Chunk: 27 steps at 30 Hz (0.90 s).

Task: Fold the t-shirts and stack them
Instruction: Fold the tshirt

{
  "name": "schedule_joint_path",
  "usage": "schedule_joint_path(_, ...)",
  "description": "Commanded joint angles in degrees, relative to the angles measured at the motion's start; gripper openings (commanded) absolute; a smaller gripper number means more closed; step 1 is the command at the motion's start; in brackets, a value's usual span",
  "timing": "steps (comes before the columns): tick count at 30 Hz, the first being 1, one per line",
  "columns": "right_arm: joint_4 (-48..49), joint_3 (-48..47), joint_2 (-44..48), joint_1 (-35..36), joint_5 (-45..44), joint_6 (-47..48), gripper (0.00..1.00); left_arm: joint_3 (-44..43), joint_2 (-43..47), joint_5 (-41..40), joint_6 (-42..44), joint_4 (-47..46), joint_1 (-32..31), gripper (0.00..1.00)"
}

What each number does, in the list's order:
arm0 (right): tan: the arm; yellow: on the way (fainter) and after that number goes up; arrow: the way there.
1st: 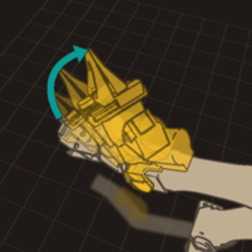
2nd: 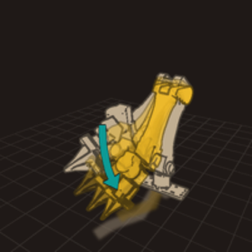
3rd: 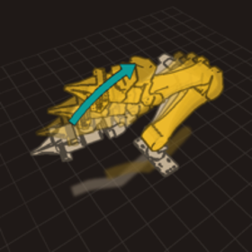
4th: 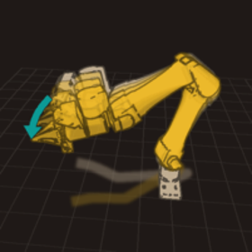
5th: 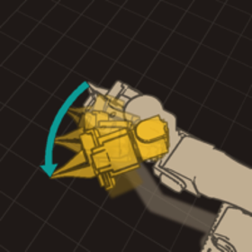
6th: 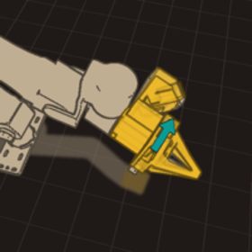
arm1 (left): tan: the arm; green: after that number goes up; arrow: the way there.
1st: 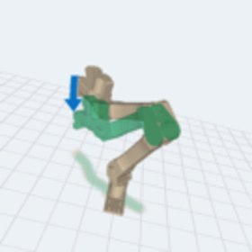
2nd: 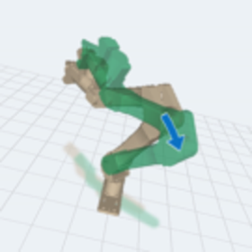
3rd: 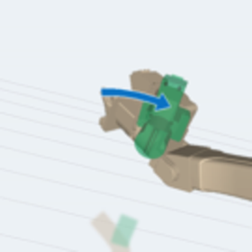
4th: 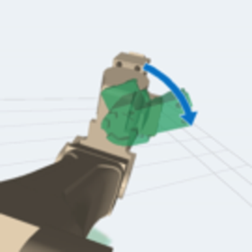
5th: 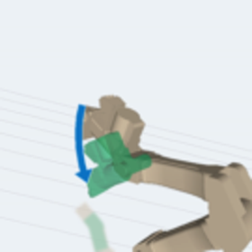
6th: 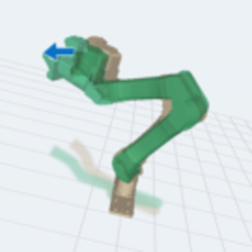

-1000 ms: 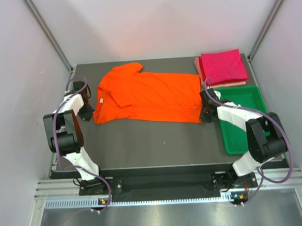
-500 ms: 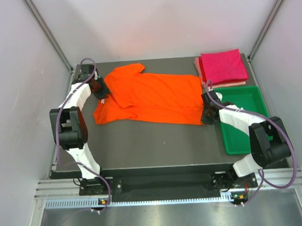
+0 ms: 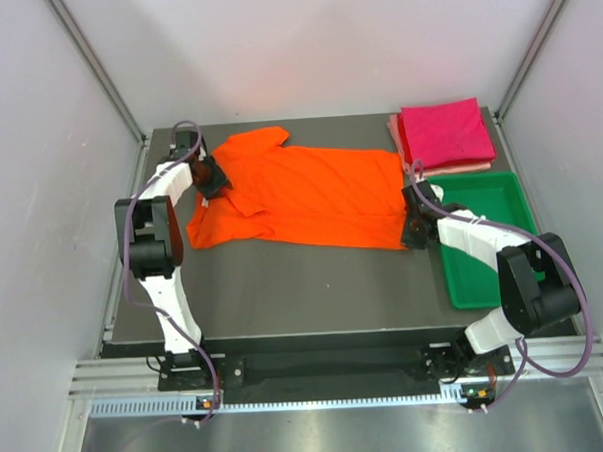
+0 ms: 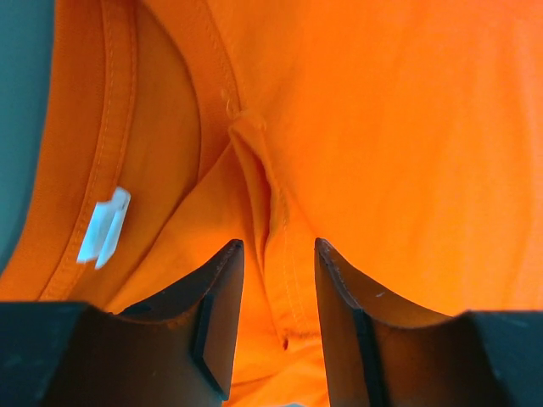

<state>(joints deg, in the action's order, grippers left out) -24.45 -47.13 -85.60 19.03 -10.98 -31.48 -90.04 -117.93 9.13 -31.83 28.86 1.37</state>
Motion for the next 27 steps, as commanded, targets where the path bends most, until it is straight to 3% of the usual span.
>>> schedule_joint_path(1, 1.16, 0.47, 1.76, 0.40, -0.53, 0.99, 0.00, -2.86, -1.51, -0.43, -0.86, -4.95, 0.13, 0.44)
schedule_joint_path(11, 0.98, 0.82, 1.76, 0.40, -0.97, 1.25, 0.00, -9.27, -6.96, -3.15, 1.16, -1.88, 0.22, 0.41)
schedule_joint_path(14, 1.07, 0.90, 1.49, 0.40, -0.88, 1.16, 0.00, -10.59, -7.31, -1.93, 2.04, -2.76, 0.04, 0.22)
schedule_joint_path(15, 1.16, 0.99, 1.32, 0.31, -0.80, 1.08, 0.00, -11.20, -7.23, -1.31, 2.39, -3.37, 0.13, 0.09)
schedule_joint_path(17, 1.33, 0.99, 1.05, 0.40, -0.71, 0.99, 0.00, -11.47, -7.05, 0.10, 3.79, -5.47, -0.22, 0.01)
schedule_joint_path(27, 1.51, 0.55, -0.53, 0.40, -0.44, 0.90, 0.00, -13.93, -7.14, 10.11, 13.27, -8.74, -2.93, 0.00)
